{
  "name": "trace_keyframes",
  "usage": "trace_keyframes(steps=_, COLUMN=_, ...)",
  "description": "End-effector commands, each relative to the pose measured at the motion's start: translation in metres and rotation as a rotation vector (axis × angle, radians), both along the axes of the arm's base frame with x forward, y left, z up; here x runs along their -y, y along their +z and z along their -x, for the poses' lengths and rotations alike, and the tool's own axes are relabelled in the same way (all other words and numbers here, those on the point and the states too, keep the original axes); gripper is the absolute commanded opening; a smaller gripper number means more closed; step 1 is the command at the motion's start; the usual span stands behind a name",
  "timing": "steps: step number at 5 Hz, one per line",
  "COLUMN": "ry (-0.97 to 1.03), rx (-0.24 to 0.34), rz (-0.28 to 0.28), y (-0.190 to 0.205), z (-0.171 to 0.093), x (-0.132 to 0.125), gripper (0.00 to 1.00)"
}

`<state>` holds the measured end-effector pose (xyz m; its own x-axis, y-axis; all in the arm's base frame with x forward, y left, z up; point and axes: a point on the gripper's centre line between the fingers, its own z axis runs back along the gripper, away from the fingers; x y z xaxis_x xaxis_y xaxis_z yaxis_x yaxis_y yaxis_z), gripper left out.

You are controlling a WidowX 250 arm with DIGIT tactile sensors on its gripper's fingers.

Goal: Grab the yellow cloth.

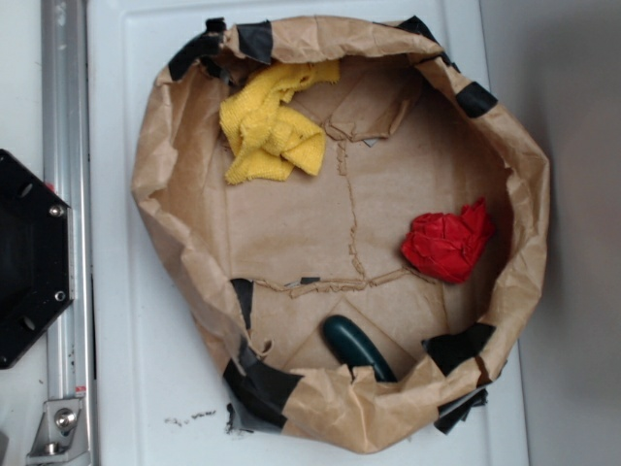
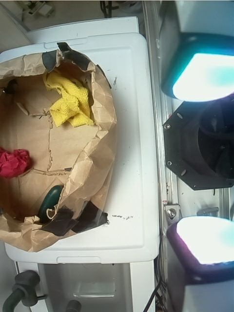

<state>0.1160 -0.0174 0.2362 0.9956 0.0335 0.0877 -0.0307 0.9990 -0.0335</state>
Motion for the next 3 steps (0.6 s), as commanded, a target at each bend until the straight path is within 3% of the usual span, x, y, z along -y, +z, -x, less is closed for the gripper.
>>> trace_keyframes(steps=1, ry=0.000, rx=0.000, rz=0.000, y=0.000, z=0.000, x=0.000, gripper=1.00)
trace_keyframes(steps=2, ry=0.092, rx=-0.015, rz=-0.013, y=-0.016, z=-0.050, x=-0.009, gripper=1.00)
trace_keyframes(steps=3, ry=0.240, rx=0.023, rz=-0.138, y=-0.050, z=-0.098, x=-0.020, gripper=1.00)
